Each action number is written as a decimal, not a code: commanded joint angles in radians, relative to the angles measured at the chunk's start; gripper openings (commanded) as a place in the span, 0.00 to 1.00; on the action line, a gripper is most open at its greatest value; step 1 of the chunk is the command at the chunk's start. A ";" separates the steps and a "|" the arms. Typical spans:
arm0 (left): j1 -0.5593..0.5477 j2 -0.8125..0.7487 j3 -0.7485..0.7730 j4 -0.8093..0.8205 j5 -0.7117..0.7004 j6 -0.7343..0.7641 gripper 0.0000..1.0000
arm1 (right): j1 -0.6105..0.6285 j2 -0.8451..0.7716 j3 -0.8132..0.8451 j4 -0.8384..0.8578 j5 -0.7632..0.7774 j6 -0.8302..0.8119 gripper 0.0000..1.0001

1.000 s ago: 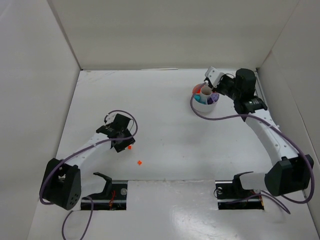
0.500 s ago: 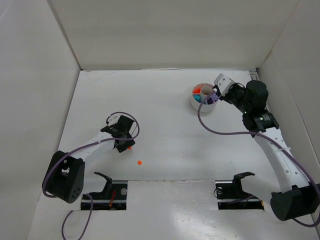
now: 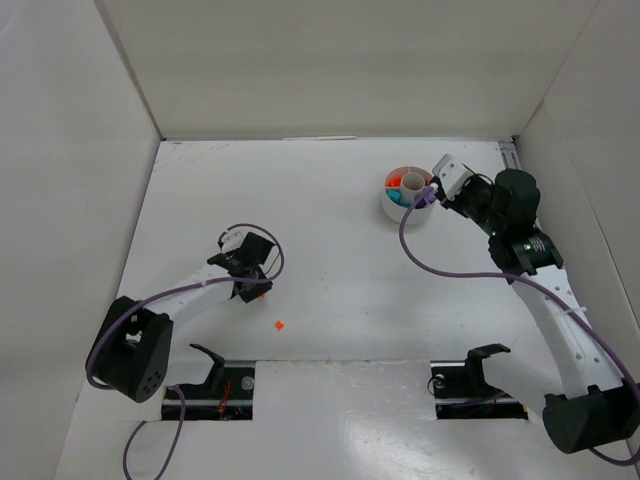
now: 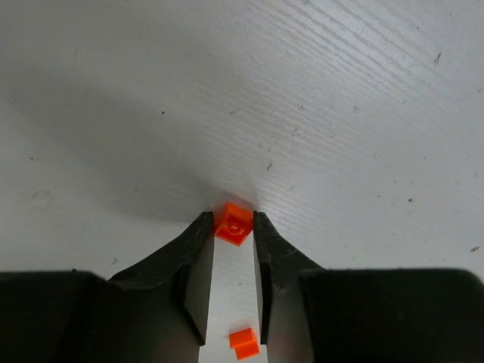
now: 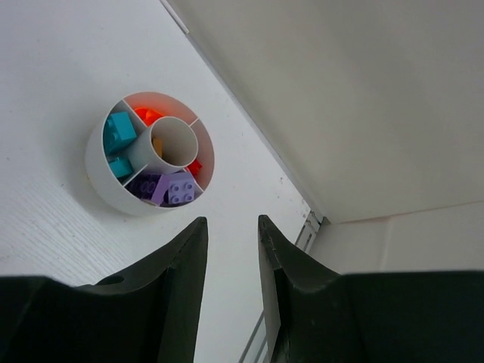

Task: Sort the legos into containers by color

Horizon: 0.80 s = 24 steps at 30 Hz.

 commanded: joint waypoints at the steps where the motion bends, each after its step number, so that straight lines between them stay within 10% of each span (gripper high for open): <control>1: -0.012 0.025 -0.008 -0.016 0.016 0.006 0.02 | -0.001 -0.022 -0.009 -0.008 0.005 0.026 0.38; 14: -0.012 -0.332 0.081 0.296 0.348 0.129 0.00 | 0.051 -0.082 -0.244 0.270 -0.680 0.141 0.56; 24: -0.012 -0.402 0.117 0.582 0.767 0.199 0.05 | 0.413 0.034 -0.192 0.437 -0.803 0.107 0.65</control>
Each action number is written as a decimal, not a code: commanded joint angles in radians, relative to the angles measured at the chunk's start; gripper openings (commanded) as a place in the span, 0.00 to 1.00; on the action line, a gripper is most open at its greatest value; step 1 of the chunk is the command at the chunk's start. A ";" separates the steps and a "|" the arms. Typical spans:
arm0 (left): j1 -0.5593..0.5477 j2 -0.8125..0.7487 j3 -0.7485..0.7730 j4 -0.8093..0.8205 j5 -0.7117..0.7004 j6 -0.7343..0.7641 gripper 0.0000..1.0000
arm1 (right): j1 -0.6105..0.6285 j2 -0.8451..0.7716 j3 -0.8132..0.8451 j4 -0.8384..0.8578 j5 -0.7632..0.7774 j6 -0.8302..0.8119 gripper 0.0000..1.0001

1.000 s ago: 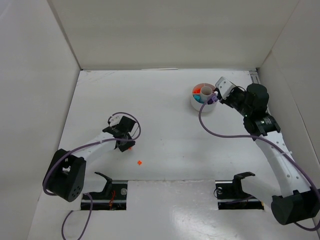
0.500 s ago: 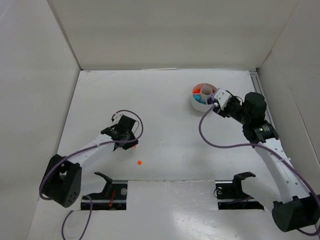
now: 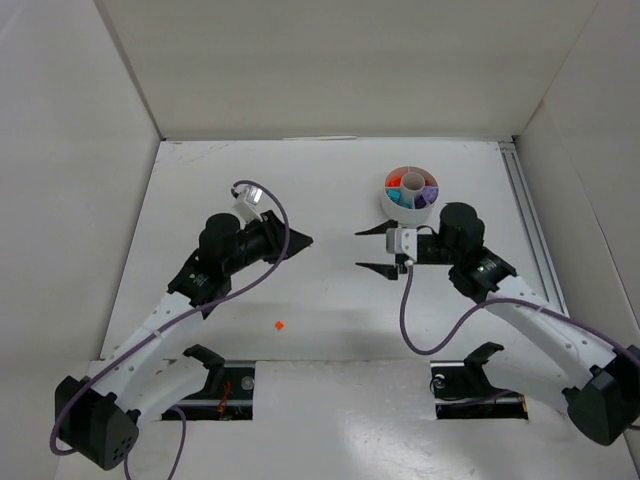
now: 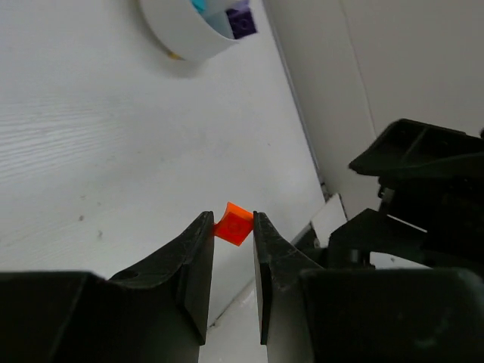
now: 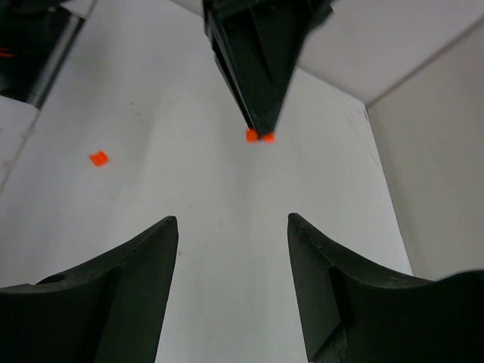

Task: Sort the legos into containers by color

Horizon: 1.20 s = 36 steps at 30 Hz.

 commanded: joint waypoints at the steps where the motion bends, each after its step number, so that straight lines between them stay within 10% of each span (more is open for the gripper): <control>1: -0.003 -0.008 0.040 0.178 0.256 0.049 0.05 | 0.102 0.047 0.085 0.108 -0.060 -0.019 0.65; 9: -0.003 -0.041 -0.013 0.367 0.485 0.063 0.07 | 0.186 0.190 0.153 0.221 -0.060 0.063 0.58; 36: -0.003 -0.092 -0.023 0.362 0.495 0.107 0.07 | 0.237 0.156 0.135 0.341 -0.062 0.154 0.45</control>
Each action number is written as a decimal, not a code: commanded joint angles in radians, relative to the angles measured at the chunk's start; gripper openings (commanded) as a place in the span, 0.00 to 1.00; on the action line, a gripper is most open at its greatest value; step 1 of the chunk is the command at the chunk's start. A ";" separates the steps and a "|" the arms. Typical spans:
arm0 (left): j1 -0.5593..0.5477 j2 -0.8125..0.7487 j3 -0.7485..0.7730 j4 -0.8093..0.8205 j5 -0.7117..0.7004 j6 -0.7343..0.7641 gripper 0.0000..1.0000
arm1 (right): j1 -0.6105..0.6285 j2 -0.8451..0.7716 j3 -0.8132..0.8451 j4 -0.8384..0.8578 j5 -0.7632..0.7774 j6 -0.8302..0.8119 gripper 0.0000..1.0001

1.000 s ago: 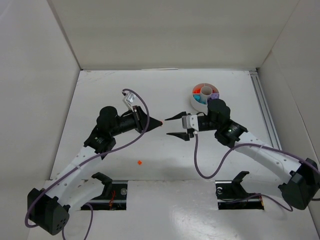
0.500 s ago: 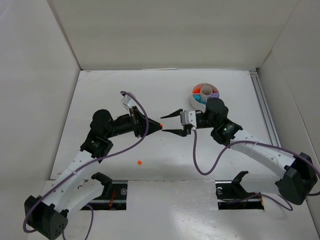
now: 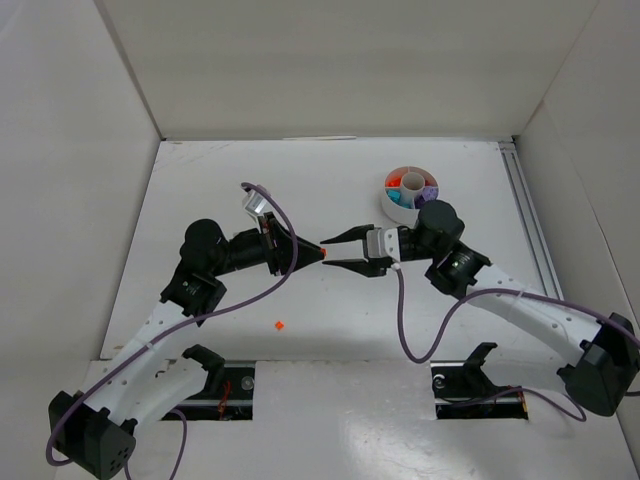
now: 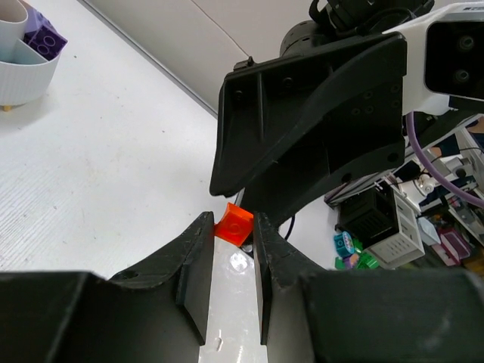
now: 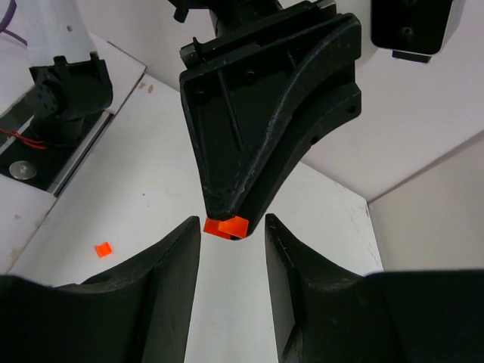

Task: Sort the legos into containers by color

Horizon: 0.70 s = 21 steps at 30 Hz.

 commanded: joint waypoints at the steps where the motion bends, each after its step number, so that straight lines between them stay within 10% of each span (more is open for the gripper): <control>1: -0.003 -0.020 -0.013 0.079 0.025 0.003 0.07 | 0.024 0.003 0.018 0.062 -0.034 0.014 0.45; 21: -0.003 -0.029 -0.013 0.115 0.025 -0.035 0.05 | 0.043 0.023 0.029 0.118 -0.007 0.027 0.45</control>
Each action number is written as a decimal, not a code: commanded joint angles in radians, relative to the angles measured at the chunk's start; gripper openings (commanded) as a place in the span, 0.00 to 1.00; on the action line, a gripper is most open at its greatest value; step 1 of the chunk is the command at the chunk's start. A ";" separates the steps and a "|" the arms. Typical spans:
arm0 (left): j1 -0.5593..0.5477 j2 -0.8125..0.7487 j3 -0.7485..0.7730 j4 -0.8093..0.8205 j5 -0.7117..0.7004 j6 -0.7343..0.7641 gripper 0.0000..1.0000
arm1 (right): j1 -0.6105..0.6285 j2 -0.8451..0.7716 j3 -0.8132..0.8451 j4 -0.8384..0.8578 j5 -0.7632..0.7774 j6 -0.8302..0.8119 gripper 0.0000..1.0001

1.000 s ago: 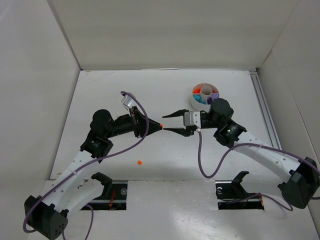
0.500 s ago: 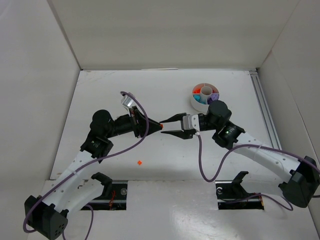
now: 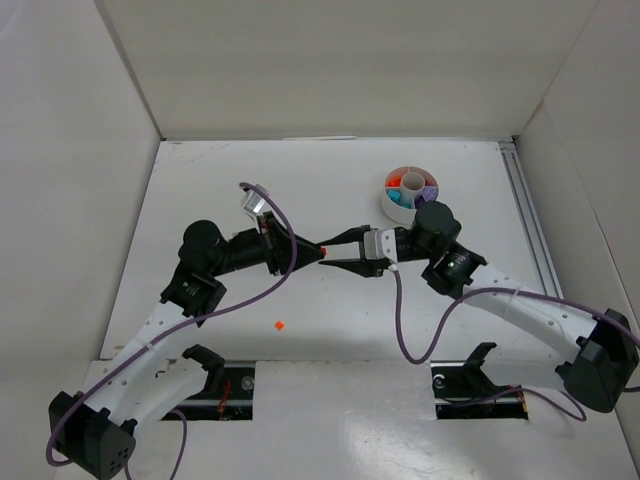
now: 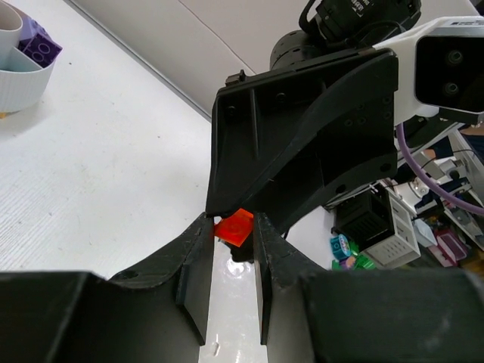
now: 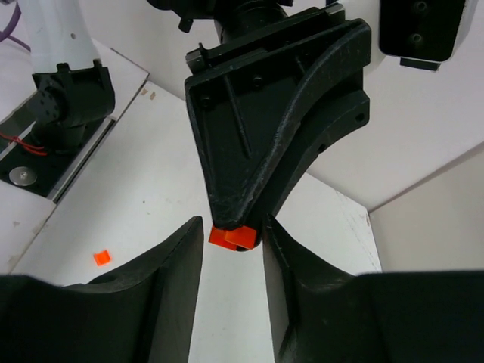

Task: Sort the legos into containers by color

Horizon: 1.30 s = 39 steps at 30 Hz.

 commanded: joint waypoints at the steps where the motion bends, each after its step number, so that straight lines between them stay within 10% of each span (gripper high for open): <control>1: -0.003 -0.027 -0.016 0.090 0.021 -0.015 0.05 | 0.019 0.006 0.029 0.110 -0.002 0.032 0.41; 15: -0.003 -0.064 -0.026 0.113 0.043 -0.038 0.07 | 0.019 0.026 0.038 0.131 0.008 0.046 0.19; 19: -0.003 -0.064 -0.026 0.113 0.043 -0.038 0.18 | 0.019 0.026 0.038 0.131 -0.001 0.046 0.09; 20: -0.003 -0.064 -0.026 0.113 0.043 -0.038 0.40 | 0.019 0.026 0.038 0.131 -0.001 0.046 0.07; 24: -0.003 -0.064 -0.026 0.113 0.043 -0.038 0.61 | 0.019 0.035 0.038 0.131 -0.001 0.046 0.06; 31: -0.003 -0.046 -0.007 0.038 -0.012 -0.023 0.75 | -0.012 0.026 0.029 0.113 -0.001 0.046 0.04; 34: -0.003 -0.046 0.014 -0.063 -0.087 0.023 0.98 | -0.075 0.014 0.029 0.072 -0.001 0.046 0.04; 39: -0.003 -0.046 0.066 -0.266 -0.265 0.084 1.00 | -0.280 0.014 0.038 -0.086 0.034 0.046 0.04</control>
